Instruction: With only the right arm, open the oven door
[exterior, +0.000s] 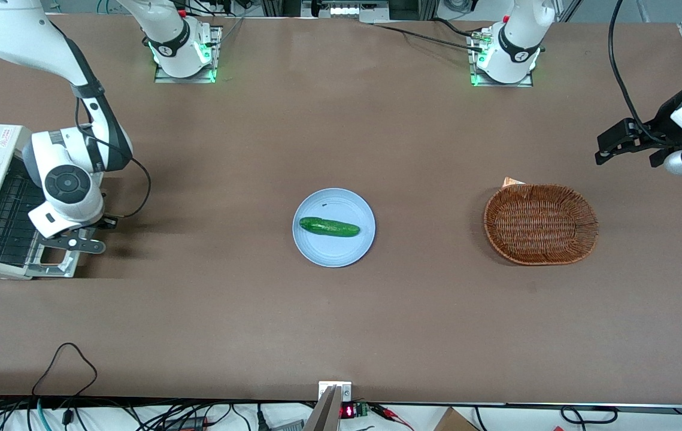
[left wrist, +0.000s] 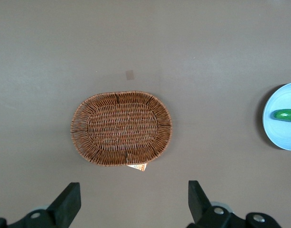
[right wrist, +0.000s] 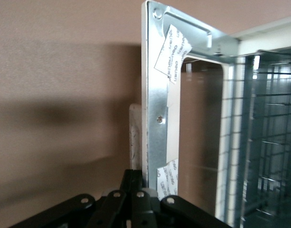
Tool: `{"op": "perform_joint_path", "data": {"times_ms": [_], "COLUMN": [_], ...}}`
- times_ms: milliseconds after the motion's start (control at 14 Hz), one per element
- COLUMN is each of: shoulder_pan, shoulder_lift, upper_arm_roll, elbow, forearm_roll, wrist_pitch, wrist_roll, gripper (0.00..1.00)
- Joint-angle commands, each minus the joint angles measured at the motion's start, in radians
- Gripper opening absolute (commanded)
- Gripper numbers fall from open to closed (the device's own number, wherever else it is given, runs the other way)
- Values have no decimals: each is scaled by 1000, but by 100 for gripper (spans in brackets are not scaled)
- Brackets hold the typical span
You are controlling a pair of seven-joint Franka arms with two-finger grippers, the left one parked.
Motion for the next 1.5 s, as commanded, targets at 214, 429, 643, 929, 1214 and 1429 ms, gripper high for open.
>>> {"op": "perform_joint_path", "data": {"times_ms": [214,429,643,929,1214,1429], "shoulder_pan": [-48,-48,-48,-48,-43,-39], "shoulder_lift": [67,72,84,92,90,59], "upper_arm_roll": [-40,-40,-40,-27,39,81], "elbow": [30,30,30,31,51,62], "forearm_roll": [-52,-53,-52,-52,-37,-12], "wrist_pitch": [24,27,42,45,45,45], "wrist_roll": [-4,11,13,11,10,2], "gripper": [0,0,0,0,0,0]}}
